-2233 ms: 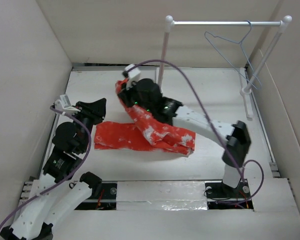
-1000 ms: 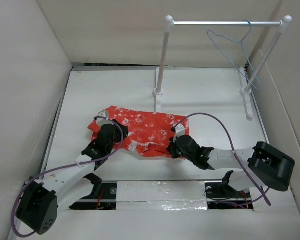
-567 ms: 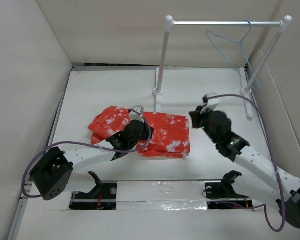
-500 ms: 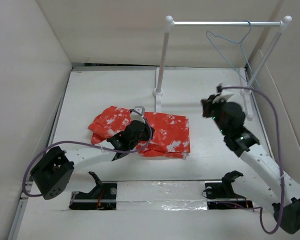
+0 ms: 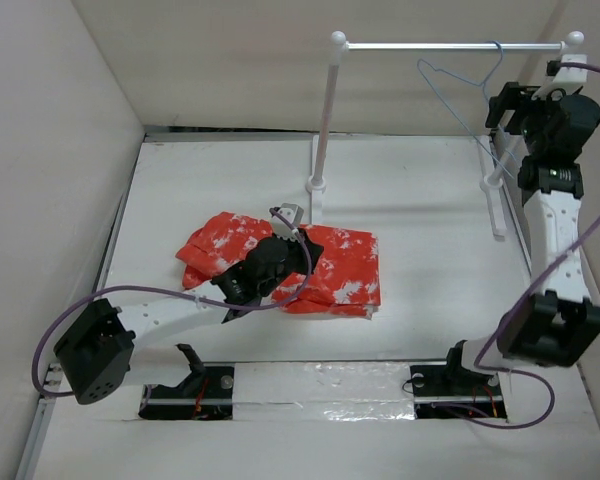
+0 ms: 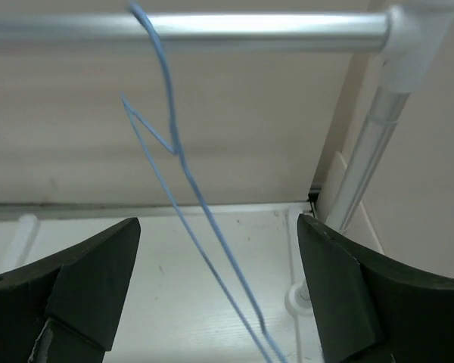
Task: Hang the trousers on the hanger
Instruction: Pick up the hanger from the clothesline.
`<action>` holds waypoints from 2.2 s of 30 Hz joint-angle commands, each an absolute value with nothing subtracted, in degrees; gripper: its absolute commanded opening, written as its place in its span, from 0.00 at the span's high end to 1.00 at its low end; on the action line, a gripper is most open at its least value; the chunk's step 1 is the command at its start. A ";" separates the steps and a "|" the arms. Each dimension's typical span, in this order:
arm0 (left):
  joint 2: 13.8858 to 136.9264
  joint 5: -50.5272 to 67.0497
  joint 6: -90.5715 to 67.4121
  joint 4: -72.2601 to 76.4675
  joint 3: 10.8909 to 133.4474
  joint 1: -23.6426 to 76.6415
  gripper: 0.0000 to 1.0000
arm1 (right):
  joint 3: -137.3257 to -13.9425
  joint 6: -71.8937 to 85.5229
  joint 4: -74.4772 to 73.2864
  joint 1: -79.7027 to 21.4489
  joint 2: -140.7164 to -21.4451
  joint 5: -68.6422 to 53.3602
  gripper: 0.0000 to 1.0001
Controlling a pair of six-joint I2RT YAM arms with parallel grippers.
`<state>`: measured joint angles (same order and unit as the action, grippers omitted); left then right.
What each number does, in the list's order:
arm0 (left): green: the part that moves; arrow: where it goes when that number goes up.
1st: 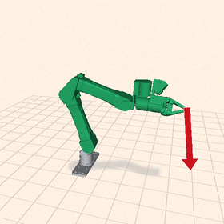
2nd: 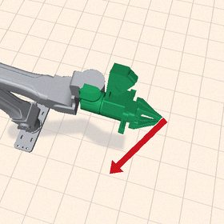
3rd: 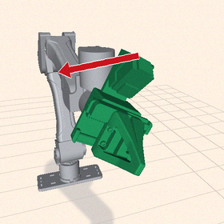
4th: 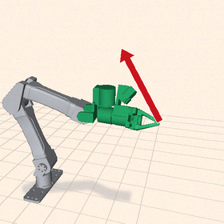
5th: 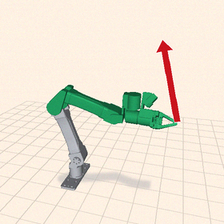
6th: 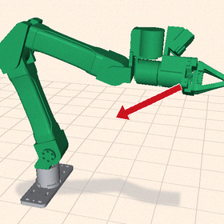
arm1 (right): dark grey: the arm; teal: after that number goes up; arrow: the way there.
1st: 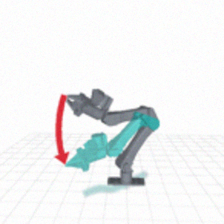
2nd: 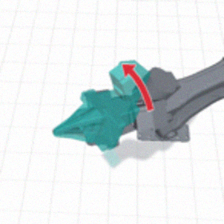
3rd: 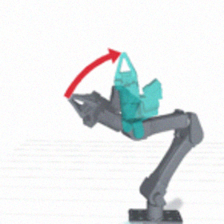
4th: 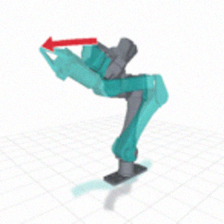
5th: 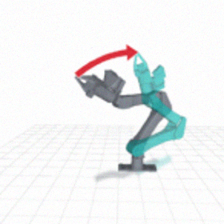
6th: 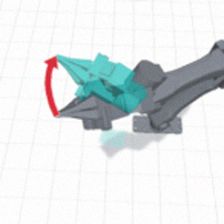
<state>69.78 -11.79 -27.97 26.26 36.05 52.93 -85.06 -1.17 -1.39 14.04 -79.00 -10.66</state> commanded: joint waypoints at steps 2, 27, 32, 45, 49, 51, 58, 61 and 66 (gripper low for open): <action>66.89 -10.11 -26.28 29.01 35.16 53.09 1.00 | -88.95 -8.25 -2.30 18.36 -86.82 -25.19 0.09; 67.77 -7.12 -28.57 30.50 34.89 53.09 0.92 | -81.12 -5.80 7.12 11.16 -81.39 -21.54 1.00; 67.85 -7.65 -28.21 30.76 34.89 53.09 0.76 | -78.67 -5.45 5.55 8.96 -76.82 -15.74 1.00; 72.23 -6.24 -26.99 29.36 45.68 55.01 0.61 | -50.20 4.04 10.72 2.03 -62.15 -5.12 1.00; 78.73 -7.82 -25.84 26.11 53.86 57.30 0.60 | -41.76 5.44 9.15 -5.35 -58.98 3.23 1.00; 83.13 -7.74 -25.75 26.10 58.43 57.30 0.60 | -36.67 6.67 8.35 -8.43 -57.66 5.62 1.00; 99.74 -7.12 -24.52 22.41 75.83 57.83 0.61 | -26.20 9.32 9.67 -12.74 -50.72 8.44 1.00; 105.02 -6.86 -23.91 22.15 81.64 58.36 0.62 | -24.44 8.88 8.97 -12.74 -50.36 6.69 1.00; 113.27 -8.43 -21.71 18.46 92.87 59.41 0.62 | -22.86 8.70 9.58 -12.74 -49.84 2.91 1.00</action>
